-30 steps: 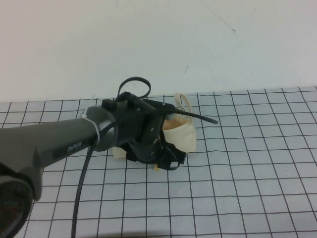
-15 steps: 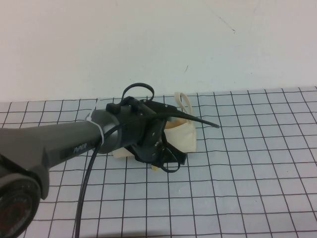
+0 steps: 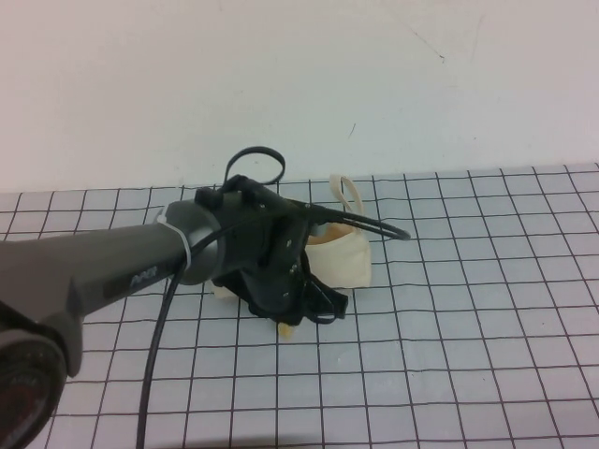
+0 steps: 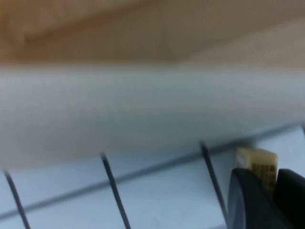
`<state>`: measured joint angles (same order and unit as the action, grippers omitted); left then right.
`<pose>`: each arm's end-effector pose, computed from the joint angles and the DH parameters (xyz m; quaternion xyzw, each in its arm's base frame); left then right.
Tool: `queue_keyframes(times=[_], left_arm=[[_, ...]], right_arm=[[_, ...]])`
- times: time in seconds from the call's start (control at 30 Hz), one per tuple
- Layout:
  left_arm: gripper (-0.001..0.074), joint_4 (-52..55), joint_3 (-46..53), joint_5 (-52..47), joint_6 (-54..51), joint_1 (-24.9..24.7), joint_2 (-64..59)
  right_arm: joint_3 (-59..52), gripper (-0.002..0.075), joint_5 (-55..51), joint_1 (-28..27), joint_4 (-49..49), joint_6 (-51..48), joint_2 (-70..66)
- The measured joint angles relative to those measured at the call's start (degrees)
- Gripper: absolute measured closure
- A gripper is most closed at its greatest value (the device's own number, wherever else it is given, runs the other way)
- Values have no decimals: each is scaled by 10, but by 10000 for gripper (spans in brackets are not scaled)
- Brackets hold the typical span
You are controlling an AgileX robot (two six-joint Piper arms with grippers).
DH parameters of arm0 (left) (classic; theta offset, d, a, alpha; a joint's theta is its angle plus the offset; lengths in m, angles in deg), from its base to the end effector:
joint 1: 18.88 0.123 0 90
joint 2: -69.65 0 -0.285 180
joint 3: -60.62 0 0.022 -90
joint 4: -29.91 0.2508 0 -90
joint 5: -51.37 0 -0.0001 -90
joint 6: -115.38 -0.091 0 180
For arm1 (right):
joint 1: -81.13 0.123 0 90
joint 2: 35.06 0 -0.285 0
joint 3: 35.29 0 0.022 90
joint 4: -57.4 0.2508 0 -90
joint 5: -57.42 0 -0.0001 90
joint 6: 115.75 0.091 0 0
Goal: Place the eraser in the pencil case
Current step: Pick up the eraser from the table, then place the eraser on the pencil case
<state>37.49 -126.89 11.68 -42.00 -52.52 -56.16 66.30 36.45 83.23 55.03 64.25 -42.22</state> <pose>0.3641 -0.2331 0.1706 0.1357 0.9709 -0.0447 0.1921 0.0528 0.0006 0.1739 -0.0257 0.8010 -0.0065 0.5981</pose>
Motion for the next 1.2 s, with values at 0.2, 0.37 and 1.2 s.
queue_keyframes(times=[0.2,0.37,1.2], left_arm=[[664,-72,0,-25,-61,0,49],[664,-81,0,15,-75,0,121],[444,133,0,124,68,27,113]], right_arm=[[0,727,0,0,0,0,0],[0,727,0,0,0,0,0],[0,727,0,0,0,0,0]])
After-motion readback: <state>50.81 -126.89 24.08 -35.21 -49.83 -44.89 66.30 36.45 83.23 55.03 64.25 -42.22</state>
